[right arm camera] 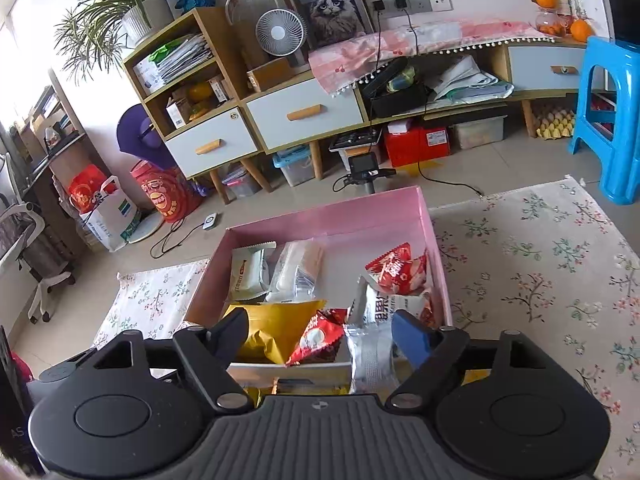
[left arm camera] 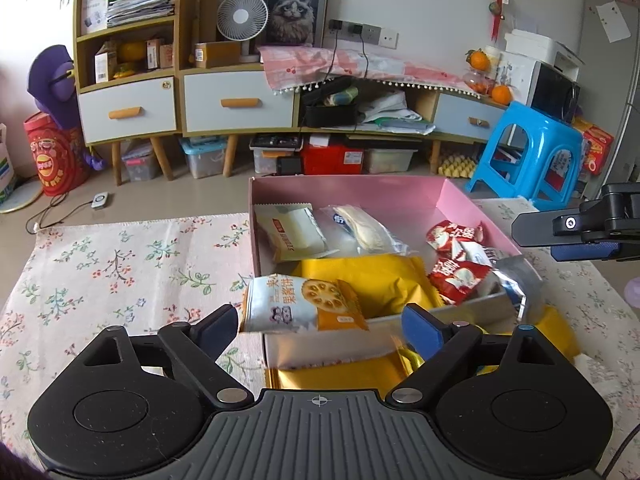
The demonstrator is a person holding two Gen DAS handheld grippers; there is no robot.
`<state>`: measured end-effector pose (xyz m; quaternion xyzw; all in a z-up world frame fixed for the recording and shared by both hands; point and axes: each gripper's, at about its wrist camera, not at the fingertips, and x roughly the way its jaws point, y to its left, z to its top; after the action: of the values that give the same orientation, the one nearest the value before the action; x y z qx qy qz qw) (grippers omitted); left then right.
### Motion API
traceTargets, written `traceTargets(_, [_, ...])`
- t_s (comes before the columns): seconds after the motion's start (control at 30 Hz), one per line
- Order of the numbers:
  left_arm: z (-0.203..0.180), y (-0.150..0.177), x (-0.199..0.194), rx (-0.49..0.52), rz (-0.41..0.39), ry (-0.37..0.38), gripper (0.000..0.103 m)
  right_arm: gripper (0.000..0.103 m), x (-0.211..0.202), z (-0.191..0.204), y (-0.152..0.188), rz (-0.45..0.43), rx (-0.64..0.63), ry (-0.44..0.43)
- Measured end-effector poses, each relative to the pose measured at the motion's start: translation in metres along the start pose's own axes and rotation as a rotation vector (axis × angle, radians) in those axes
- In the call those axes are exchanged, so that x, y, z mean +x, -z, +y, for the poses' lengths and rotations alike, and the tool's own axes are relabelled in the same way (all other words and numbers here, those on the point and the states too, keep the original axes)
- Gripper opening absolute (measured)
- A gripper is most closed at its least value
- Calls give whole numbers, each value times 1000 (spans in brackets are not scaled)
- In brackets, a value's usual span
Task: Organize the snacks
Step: 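Open both grippers to drop the biscuit and red packets into the box, then withdraw both grippers from the box toward the table snacks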
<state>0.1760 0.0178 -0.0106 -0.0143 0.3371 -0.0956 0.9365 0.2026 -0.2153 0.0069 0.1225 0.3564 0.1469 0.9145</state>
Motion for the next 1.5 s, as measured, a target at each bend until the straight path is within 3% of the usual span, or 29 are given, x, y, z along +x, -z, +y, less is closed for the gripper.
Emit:
traceTargets(0.23, [-3, 5, -26, 2, -1, -2, 94, 81, -21, -5, 8, 9, -10, 11])
traceTargets(0.63, [-16, 23, -54, 28, 19, 25, 95, 86, -59, -17, 31, 23, -76, 69])
traceTargets(1.07, [-33, 65, -56, 104, 120, 111, 95, 87, -71, -16, 71, 92, -183, 88])
traceTargets(1.33, [-36, 84, -63, 121, 156, 140, 95, 88, -78, -6, 91, 85, -322, 97])
traceTargets(1.5, [-34, 97, -65, 143, 180, 157, 95, 88, -75, -8, 103, 102, -317, 106])
